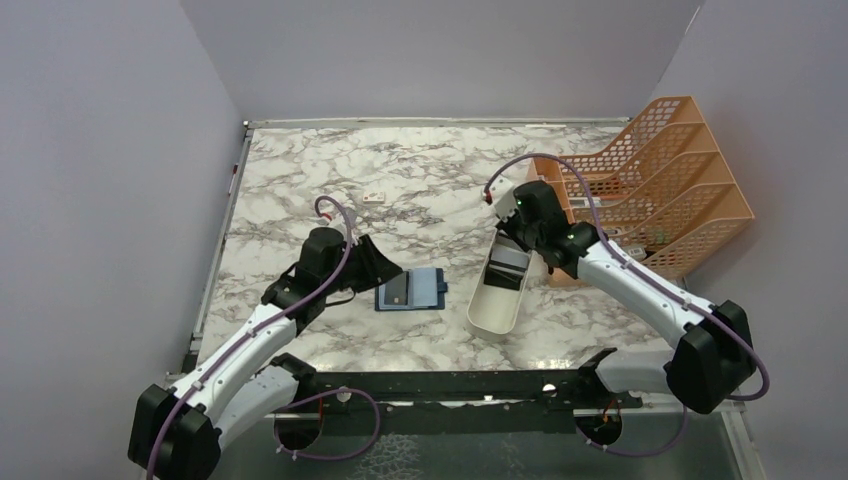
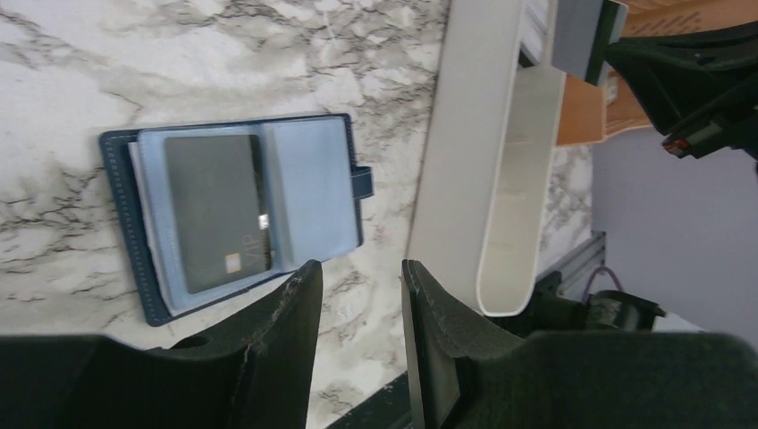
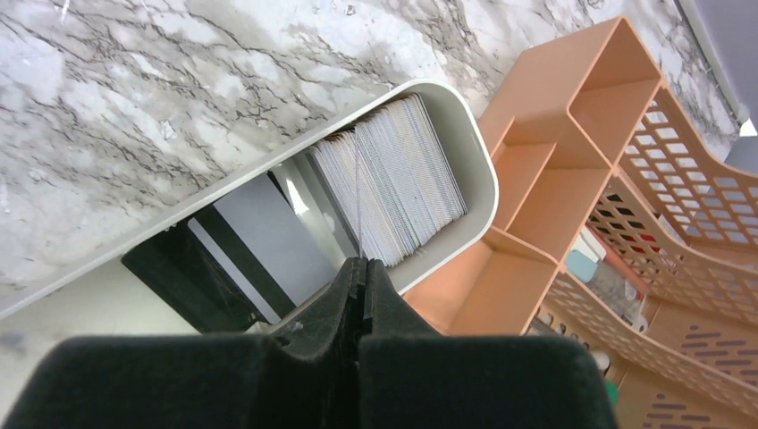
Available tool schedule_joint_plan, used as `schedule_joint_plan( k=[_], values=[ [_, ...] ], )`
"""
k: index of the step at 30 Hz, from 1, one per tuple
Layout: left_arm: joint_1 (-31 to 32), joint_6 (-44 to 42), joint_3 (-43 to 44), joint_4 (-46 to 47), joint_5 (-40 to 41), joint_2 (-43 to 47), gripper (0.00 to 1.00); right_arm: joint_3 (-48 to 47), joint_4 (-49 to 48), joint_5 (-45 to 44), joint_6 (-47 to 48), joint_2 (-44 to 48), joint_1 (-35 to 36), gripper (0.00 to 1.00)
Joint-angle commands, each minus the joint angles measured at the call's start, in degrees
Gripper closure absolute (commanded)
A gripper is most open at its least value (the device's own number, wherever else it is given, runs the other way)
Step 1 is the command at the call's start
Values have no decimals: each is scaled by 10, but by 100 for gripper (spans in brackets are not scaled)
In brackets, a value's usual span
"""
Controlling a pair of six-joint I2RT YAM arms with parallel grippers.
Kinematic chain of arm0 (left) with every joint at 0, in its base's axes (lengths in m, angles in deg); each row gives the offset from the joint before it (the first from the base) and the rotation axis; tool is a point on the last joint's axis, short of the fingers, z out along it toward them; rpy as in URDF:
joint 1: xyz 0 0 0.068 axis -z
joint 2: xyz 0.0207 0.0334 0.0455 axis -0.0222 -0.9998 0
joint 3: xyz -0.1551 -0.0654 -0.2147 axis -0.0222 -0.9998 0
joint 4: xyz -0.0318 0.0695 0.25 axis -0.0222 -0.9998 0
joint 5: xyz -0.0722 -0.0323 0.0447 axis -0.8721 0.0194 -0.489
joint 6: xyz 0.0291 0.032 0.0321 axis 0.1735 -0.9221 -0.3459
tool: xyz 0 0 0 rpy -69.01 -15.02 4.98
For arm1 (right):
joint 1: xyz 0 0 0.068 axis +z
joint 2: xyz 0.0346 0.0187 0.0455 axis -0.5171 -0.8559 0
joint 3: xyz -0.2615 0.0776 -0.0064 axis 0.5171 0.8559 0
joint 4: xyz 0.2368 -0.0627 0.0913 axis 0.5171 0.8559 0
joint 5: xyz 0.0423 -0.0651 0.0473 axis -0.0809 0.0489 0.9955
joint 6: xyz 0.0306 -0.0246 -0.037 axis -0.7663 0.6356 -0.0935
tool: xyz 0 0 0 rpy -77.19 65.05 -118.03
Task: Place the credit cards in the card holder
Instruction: Pick up the credit card from the storage box.
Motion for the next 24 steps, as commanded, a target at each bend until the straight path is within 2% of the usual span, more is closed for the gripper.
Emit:
schedule_joint_plan(
  k=[1, 5, 12, 15, 18, 20, 24],
  values=[
    [-2, 59, 4, 90, -94, 25, 59, -28, 54, 0, -75, 35, -3, 99],
    [-3, 101, -8, 166, -153, 28, 59, -54, 73, 53, -139, 58, -3, 99],
    [-3, 128, -21, 257, -182, 42, 57, -86, 60, 216, -287, 94, -3, 99],
    [-3, 148, -30, 301, -199, 38, 52, -54, -29, 329, -367, 123, -3, 99],
    [-2, 141, -20, 306, -209, 31, 49, 8, -167, 451, -463, 156, -3, 99],
    [-2, 139, -10, 309, -215, 28, 48, 45, -246, 492, -531, 169, -3, 99],
    [-3, 138, 2, 315, -215, 32, 47, 71, -323, 534, -624, 163, -3, 99]
  ],
)
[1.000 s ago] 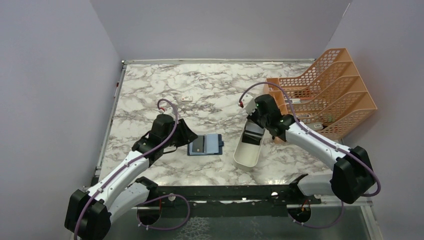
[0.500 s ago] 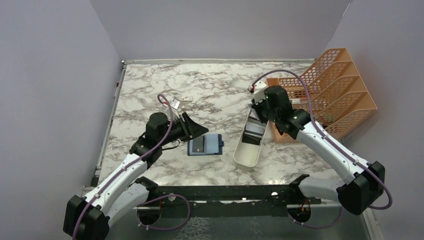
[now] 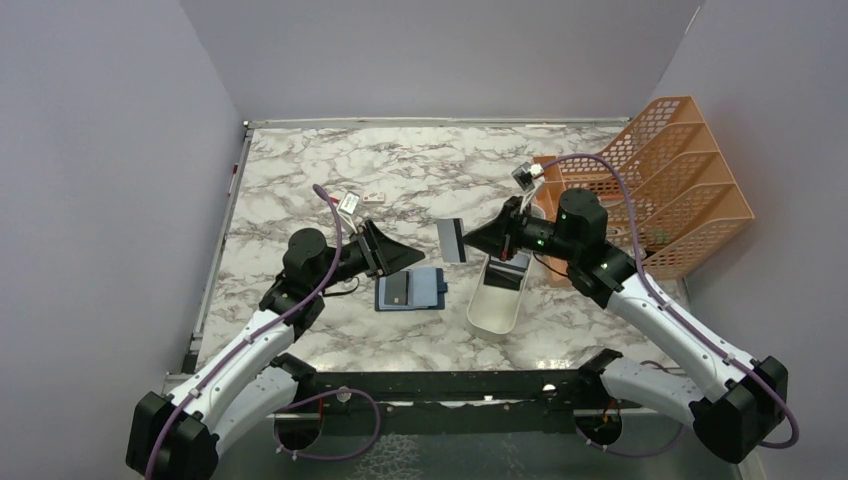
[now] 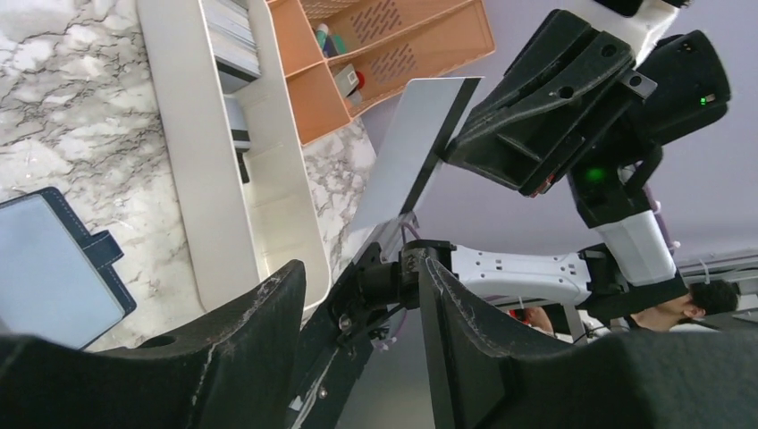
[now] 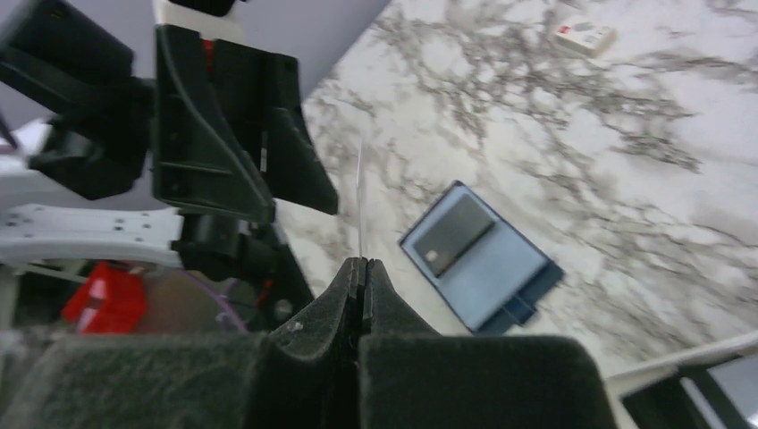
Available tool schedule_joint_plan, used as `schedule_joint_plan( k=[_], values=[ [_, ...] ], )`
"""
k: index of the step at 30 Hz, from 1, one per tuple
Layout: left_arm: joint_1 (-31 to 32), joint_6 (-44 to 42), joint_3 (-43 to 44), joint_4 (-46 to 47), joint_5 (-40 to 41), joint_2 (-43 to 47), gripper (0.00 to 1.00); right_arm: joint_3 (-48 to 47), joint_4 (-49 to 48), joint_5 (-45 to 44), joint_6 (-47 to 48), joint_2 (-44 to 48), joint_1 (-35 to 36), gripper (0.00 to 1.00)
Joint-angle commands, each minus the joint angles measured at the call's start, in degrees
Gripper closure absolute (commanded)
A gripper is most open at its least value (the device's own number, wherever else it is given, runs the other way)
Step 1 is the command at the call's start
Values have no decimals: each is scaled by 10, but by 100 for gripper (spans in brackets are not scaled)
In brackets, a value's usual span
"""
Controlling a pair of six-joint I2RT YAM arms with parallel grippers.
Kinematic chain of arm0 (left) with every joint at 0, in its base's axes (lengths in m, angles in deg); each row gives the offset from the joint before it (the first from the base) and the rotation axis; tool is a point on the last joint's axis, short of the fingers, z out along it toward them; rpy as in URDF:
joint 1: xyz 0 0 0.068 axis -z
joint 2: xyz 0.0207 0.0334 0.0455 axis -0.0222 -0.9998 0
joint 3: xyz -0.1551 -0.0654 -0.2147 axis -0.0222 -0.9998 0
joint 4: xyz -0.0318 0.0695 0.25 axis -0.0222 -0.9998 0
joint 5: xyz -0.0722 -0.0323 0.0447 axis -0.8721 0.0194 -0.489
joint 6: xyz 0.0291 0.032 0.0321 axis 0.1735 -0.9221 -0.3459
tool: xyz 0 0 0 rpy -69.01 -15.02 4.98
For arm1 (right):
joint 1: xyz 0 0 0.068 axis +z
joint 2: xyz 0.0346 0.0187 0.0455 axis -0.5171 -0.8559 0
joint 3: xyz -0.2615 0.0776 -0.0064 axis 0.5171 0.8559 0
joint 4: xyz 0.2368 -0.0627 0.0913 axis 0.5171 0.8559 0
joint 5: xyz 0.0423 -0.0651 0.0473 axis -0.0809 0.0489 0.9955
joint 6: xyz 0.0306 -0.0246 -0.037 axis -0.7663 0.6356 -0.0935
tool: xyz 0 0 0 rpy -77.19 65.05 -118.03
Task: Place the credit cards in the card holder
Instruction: Pick up the credit card from the storage box.
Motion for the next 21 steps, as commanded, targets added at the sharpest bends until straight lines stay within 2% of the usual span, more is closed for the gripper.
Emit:
schedule_joint_plan(
  k=[1, 6, 9, 14, 21],
  values=[
    [-3, 4, 24, 43, -24, 7, 46, 31, -161, 109, -147, -3, -3, 99],
    [-3, 5, 26, 59, -28, 5, 45, 79, -285, 141, -247, -17, -3, 99],
    [-1, 13, 27, 68, -35, -6, 47, 81, -298, 149, -260, -30, -3, 99],
    [0, 23, 27, 97, -45, -22, 63, 84, -308, 148, -267, -45, 2, 99],
    [5, 28, 24, 126, -53, -31, 80, 102, -333, 146, -278, -70, 6, 99]
  ],
)
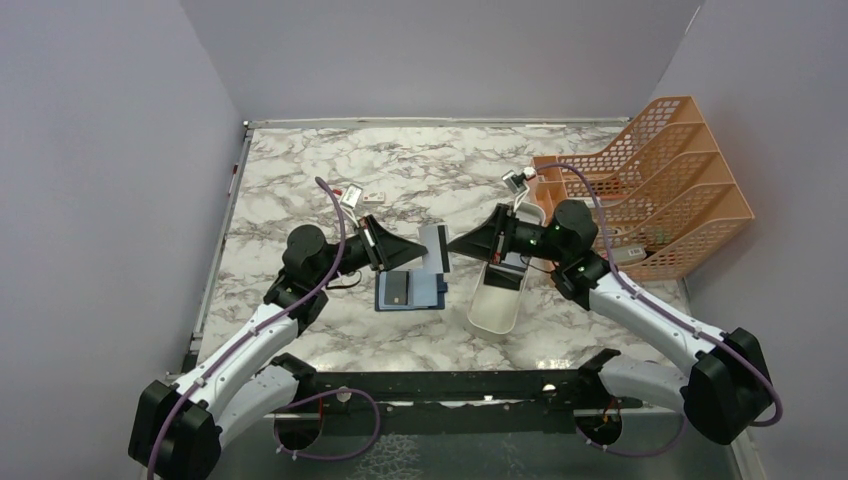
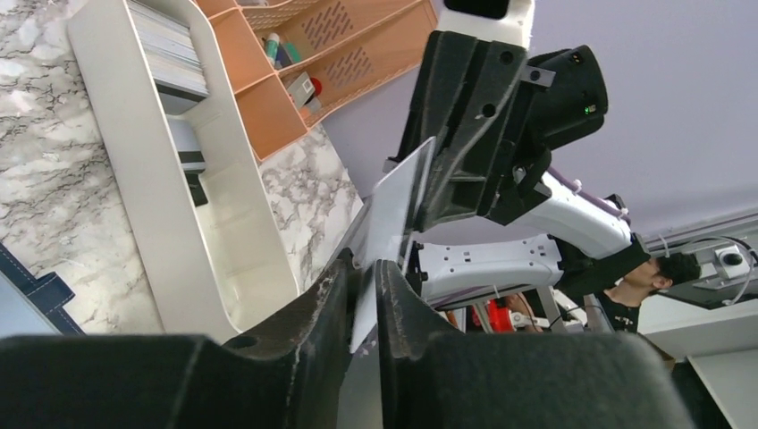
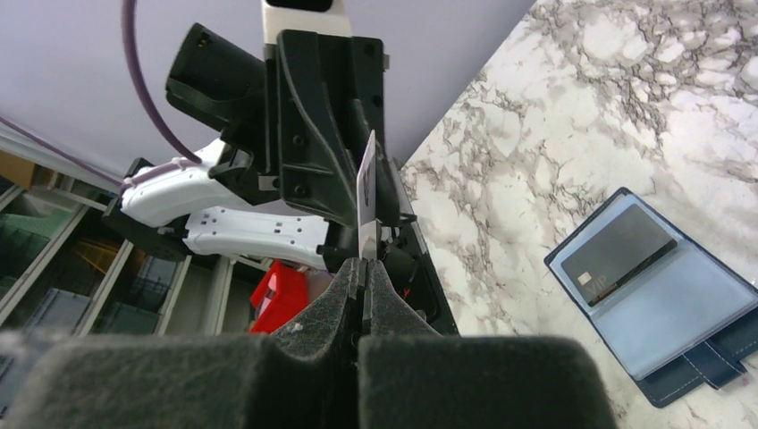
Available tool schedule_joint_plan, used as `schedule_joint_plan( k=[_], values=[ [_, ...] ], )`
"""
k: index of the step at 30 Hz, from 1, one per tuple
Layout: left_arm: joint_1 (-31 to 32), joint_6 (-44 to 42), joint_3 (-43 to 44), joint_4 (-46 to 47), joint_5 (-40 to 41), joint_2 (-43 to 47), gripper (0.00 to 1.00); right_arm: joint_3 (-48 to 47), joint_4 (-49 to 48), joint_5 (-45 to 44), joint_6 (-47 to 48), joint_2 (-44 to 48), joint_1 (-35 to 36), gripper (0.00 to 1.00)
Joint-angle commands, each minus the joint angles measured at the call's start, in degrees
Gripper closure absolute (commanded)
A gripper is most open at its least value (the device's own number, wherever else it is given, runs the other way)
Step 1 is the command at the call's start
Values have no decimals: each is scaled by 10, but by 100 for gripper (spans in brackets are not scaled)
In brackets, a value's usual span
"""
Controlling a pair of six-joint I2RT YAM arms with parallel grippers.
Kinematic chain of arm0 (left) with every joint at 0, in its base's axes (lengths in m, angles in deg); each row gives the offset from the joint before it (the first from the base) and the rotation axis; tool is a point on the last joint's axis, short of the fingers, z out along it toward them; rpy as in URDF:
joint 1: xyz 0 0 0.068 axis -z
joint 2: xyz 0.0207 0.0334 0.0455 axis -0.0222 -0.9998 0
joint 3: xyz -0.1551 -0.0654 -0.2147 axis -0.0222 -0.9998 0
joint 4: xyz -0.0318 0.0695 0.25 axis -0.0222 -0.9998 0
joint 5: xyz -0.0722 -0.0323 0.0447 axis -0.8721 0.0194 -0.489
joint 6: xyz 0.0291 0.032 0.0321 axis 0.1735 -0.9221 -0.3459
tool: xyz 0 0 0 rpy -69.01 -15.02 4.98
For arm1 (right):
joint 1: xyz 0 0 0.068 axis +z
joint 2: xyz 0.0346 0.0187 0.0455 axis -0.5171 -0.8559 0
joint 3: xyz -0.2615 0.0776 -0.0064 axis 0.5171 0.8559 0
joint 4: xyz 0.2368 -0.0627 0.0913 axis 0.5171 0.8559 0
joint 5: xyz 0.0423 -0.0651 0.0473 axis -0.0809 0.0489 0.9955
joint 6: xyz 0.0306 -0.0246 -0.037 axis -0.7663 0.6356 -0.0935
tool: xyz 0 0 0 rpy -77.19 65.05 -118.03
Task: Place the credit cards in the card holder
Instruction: Pick up the credit card from the storage box.
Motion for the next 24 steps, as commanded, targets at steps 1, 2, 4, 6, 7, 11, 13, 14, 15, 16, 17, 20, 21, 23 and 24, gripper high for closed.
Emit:
schedule_joint_plan(
  k=[1, 2, 4, 6, 7, 11, 13, 14, 15, 16, 17, 20, 21, 23, 24],
  values=[
    [4, 3, 12, 44, -20, 0, 80, 13, -40, 18, -14, -16, 5, 99],
    [4, 4, 10, 46, -20, 1, 80, 13, -41, 19, -14, -20, 6, 99],
    [5, 5, 8, 49, -19, 3, 82, 13, -45, 18, -13, -25, 6, 99],
    [5, 4, 6, 51, -20, 3, 89, 14, -46, 14, -12, -29, 6, 99],
    [5, 4, 6, 52, -20, 3, 94, 14, -47, 14, -11, -32, 6, 99],
    [5, 2, 0, 53, -17, 1, 100, 16, -41, 22, 5, -41, 6, 95],
    [4, 1, -8, 45, -15, -2, 100, 6, 7, 12, 44, -36, 6, 81],
    [3, -1, -12, 37, -14, -3, 100, -3, 48, -5, 70, -31, 6, 73],
    [2, -4, -14, 23, -11, -5, 100, -11, 86, -22, 94, -26, 6, 65],
    [0, -12, -13, -2, -4, -7, 100, -17, 117, -38, 117, -21, 6, 59],
    [-1, -28, -8, -41, 5, -9, 100, -20, 142, -52, 139, -15, 6, 55],
    [-3, -100, 24, -175, 52, -22, 100, -28, 188, -93, 179, 0, 6, 50],
    [-4, -120, 33, -206, 66, -28, 100, -30, 199, -109, 181, 1, 6, 50],
    [-8, -146, 40, -250, 90, -41, 100, -42, 241, -158, 157, -6, 6, 50],
    [-11, -155, 41, -263, 99, -49, 100, -54, 270, -182, 144, -16, 6, 50]
  ],
)
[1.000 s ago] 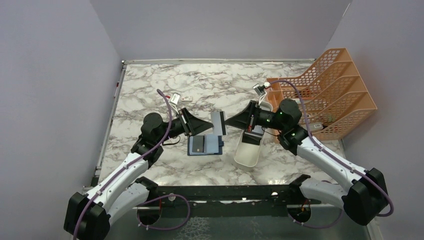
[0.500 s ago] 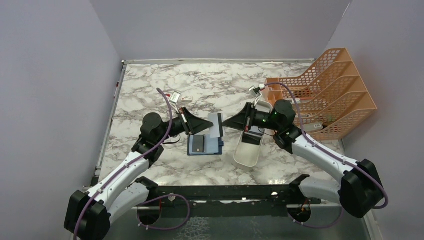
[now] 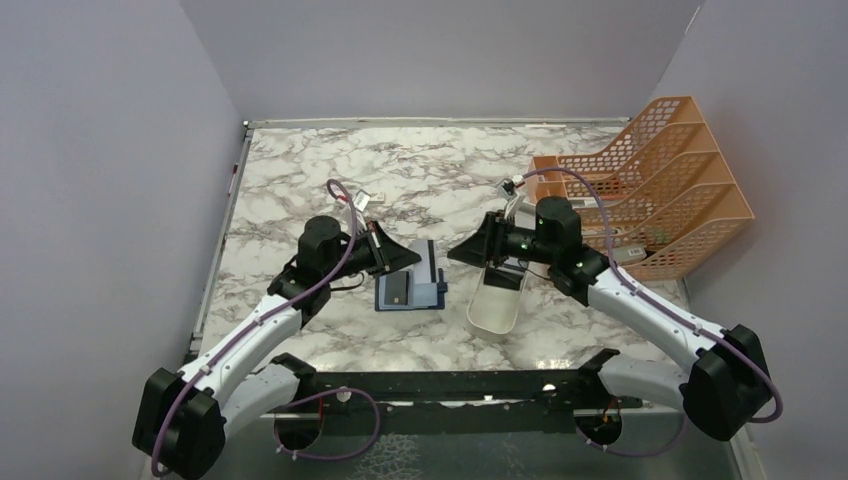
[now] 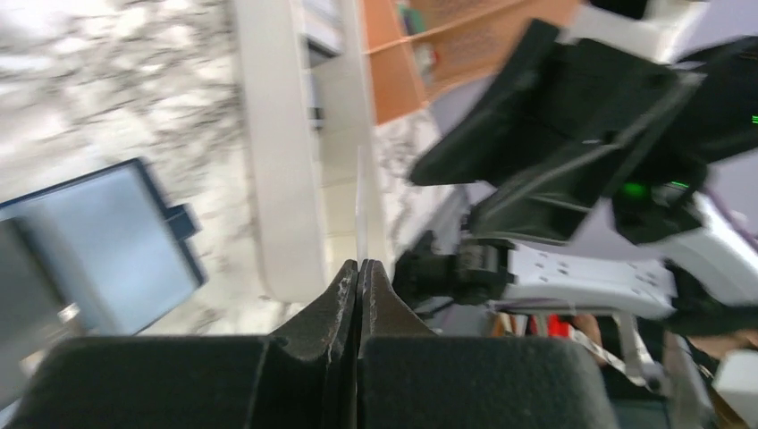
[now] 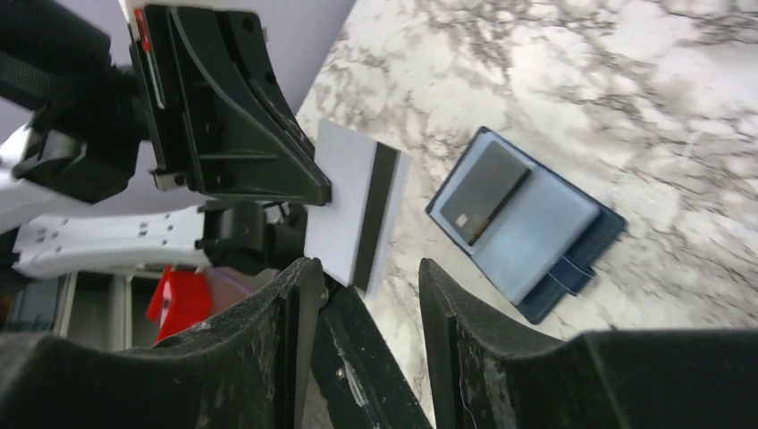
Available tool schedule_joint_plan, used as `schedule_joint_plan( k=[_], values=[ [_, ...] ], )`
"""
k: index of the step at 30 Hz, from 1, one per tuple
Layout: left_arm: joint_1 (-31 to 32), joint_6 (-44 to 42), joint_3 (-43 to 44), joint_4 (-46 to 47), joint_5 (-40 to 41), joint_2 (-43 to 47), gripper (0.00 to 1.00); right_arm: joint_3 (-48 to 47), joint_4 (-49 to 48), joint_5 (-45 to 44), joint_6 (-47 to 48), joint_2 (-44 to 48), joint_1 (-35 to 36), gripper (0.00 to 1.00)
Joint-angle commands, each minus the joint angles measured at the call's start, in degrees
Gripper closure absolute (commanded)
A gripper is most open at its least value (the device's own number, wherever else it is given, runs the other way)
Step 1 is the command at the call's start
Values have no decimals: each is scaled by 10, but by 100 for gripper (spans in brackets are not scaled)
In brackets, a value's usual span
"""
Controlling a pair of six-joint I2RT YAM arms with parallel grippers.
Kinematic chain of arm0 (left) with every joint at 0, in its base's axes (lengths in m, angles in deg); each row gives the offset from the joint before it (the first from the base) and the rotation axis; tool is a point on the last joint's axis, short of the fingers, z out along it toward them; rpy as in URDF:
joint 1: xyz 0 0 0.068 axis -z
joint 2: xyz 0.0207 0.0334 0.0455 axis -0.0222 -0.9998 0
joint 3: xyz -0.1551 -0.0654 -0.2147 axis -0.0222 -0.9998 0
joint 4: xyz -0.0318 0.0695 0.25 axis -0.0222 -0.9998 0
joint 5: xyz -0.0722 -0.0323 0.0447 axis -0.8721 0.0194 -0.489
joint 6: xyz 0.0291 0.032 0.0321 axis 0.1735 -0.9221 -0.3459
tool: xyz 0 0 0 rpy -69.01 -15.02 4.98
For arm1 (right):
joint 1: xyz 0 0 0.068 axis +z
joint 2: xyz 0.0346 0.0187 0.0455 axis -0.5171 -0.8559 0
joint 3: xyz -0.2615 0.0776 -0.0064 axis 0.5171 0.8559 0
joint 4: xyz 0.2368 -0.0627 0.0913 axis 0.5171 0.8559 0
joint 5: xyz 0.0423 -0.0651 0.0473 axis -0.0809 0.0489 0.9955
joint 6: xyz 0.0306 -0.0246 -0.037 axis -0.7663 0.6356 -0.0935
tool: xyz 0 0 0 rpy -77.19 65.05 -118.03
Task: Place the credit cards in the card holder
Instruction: Pick up the credit card from the storage box.
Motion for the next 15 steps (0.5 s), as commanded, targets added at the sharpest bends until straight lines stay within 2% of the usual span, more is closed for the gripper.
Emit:
schedule_joint_plan(
  k=[1, 3, 6, 15],
  values=[
    [-13, -91, 22, -148, 74, -30, 100, -56, 125, -112, 9, -17, -1, 52],
    [-23, -105, 21, -165, 78, -52, 100, -93, 168, -86, 38, -60, -1, 55],
    [-39, -121, 15, -173, 78, -86, 100, -139, 222, -78, 33, -132, 3, 58],
    [-67, -152, 1, -152, 55, -155, 100, -183, 251, -179, 29, -249, 68, 59]
  ],
)
